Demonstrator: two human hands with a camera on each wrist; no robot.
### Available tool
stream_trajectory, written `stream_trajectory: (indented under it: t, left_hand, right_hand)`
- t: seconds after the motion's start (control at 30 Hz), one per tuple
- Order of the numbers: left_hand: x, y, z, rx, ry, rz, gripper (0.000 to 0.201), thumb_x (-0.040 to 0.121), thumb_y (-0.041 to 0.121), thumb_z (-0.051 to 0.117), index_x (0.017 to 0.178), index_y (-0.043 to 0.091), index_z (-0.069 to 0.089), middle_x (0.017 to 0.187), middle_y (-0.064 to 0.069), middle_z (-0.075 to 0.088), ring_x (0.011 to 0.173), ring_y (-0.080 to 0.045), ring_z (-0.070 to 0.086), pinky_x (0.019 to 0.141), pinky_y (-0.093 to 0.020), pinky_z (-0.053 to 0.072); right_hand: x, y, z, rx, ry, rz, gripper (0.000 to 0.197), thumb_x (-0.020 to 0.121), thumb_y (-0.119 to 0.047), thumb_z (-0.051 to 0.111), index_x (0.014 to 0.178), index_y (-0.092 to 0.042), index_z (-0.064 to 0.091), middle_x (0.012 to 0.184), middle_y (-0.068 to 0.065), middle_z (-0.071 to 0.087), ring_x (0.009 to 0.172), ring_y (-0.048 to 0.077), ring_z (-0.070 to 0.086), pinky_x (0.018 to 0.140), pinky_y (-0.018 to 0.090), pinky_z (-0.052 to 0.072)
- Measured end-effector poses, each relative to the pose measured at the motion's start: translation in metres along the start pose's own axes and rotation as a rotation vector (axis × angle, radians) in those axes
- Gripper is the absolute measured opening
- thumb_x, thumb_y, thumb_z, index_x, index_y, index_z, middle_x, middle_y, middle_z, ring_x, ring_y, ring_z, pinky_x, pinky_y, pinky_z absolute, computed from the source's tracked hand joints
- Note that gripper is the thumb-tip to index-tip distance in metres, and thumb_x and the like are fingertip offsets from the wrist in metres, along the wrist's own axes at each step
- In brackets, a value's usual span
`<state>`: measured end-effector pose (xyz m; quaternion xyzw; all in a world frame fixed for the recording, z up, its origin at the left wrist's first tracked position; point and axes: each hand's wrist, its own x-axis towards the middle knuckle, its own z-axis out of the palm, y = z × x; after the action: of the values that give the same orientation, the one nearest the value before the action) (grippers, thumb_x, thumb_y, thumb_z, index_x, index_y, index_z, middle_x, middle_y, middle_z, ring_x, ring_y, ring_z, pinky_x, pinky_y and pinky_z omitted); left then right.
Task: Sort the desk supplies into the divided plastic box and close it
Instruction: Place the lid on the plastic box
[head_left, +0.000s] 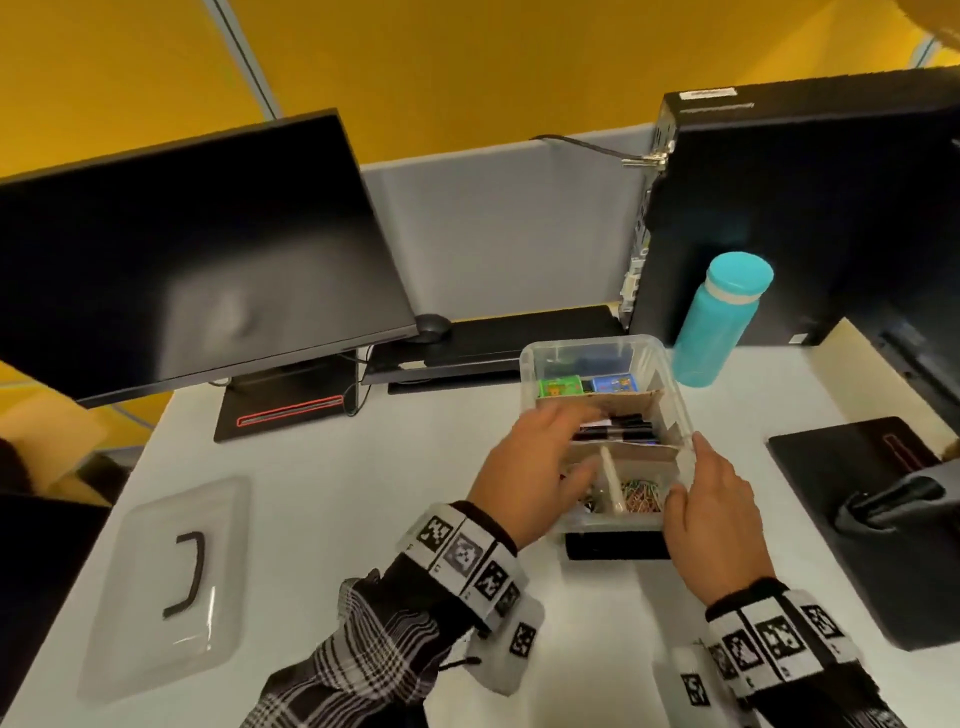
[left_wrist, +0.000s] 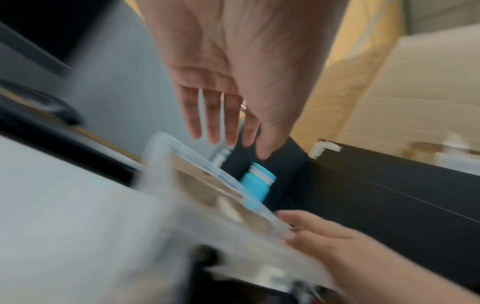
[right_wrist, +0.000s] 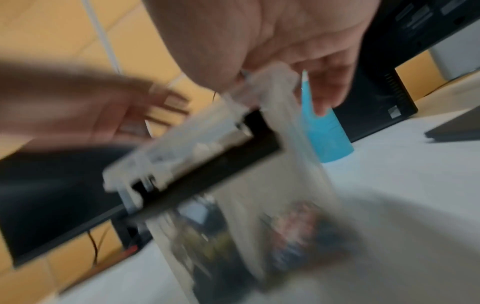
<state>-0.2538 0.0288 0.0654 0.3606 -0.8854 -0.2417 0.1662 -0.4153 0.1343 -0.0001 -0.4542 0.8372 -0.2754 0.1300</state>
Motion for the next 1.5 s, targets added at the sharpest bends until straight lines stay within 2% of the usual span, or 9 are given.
stream_trajectory:
  t: [0.3,0.5,0.63,0.73,1.0,1.1,1.2,1.3,1.5]
  left_hand:
    - [-0.187,-0.231,-0.080,0.242,0.365,-0.952,0.066,0.082,0.040,0.066,0.135,0.009,0.043,0.138,-0.017,0.047,0.127,-0.037,0.042,0.105,-0.054,0.035]
    - [-0.267,-0.310,-0.129,0.275,0.302,-1.382,0.085,0.079,0.050,0.066,0.143,0.007,0.029,0.145,-0.018,0.037,0.132,-0.038,0.035,0.107,-0.055,0.031]
    - [-0.282,-0.359,-0.127,0.176,0.234,-1.484,0.089,0.080,0.051,0.065,0.143,0.004,0.025,0.144,-0.023,0.038,0.131,-0.040,0.037,0.110,-0.052,0.026]
    - [-0.271,-0.366,-0.130,0.118,0.202,-1.467,0.079,0.084,0.045,0.063,0.142,0.004,0.027,0.138,-0.025,0.045,0.126,-0.041,0.044,0.108,-0.049,0.030]
    - [-0.265,-0.356,-0.149,-0.060,0.297,-1.383,0.067,0.089,0.033,0.059,0.145,0.011,0.027,0.141,-0.023,0.039,0.127,-0.042,0.038,0.106,-0.053,0.031]
    - [-0.255,-0.341,-0.164,-0.429,0.422,-1.214,0.041,0.095,0.014,0.050,0.133,0.002,0.042,0.126,-0.021,0.054,0.105,-0.034,0.058,0.089,-0.044,0.047]
    - [-0.238,-0.309,-0.165,-0.693,0.449,-1.092,0.028,0.098,0.013,0.043,0.126,0.012,0.045,0.113,-0.008,0.058,0.088,-0.013,0.059,0.074,-0.029,0.046]
    - [-0.210,-0.272,-0.160,-0.889,0.428,-0.932,0.026,0.099,0.014,0.041,0.126,0.015,0.044,0.108,-0.009,0.060,0.094,-0.021,0.060,0.079,-0.031,0.048]
    - [-0.122,-0.182,-0.132,-0.829,0.222,-0.561,0.020,0.096,0.030,0.048,0.115,0.038,0.048,0.107,-0.001,0.060,0.086,-0.016,0.067,0.070,-0.025,0.056]
  right_hand:
    - [-0.022,-0.124,0.035,-0.011,-0.067,-0.462,0.053,0.086,-0.032,0.037,0.137,-0.016,0.038,0.147,0.006,0.033,0.140,0.026,0.023,0.113,0.049,0.026]
    - [-0.062,-0.197,0.151,0.098,-0.575,-0.624,0.047,0.091,-0.030,0.034,0.137,-0.018,0.039,0.145,-0.004,0.032,0.133,0.012,0.031,0.110,0.026,0.031]
    - [-0.089,-0.241,0.229,0.043,-0.990,-0.453,0.059,0.093,-0.034,0.045,0.145,-0.013,0.025,0.147,0.002,0.026,0.114,0.022,0.052,0.100,0.026,0.038]
    - [-0.108,-0.276,0.264,0.012,-1.137,-0.333,0.075,0.089,-0.049,0.049,0.147,-0.013,0.018,0.149,0.007,0.019,0.128,0.023,0.041,0.108,0.031,0.033]
    - [-0.107,-0.304,0.279,0.211,-1.181,-0.096,0.043,0.085,-0.039,0.055,0.118,-0.019,0.038,0.126,0.004,0.029,0.108,0.022,0.045,0.099,0.032,0.040]
    - [-0.093,-0.293,0.269,0.401,-1.132,0.022,0.065,0.086,-0.036,0.056,0.142,-0.026,0.025,0.139,0.002,0.028,0.127,0.019,0.039,0.102,0.028,0.035]
    - [-0.080,-0.284,0.240,0.637,-0.941,0.100,0.052,0.088,-0.031,0.056,0.134,-0.028,0.032,0.129,0.005,0.049,0.105,0.019,0.058,0.089,0.030,0.049]
    - [-0.067,-0.265,0.190,0.710,-0.643,-0.015,0.028,0.096,-0.019,0.047,0.119,-0.032,0.037,0.106,0.000,0.054,0.075,0.011,0.060,0.065,0.020,0.049]
    - [-0.037,-0.198,0.083,0.517,-0.116,-0.198,0.036,0.096,-0.026,0.042,0.130,-0.033,0.034,0.102,-0.014,0.055,0.082,-0.006,0.058,0.070,0.011,0.047]
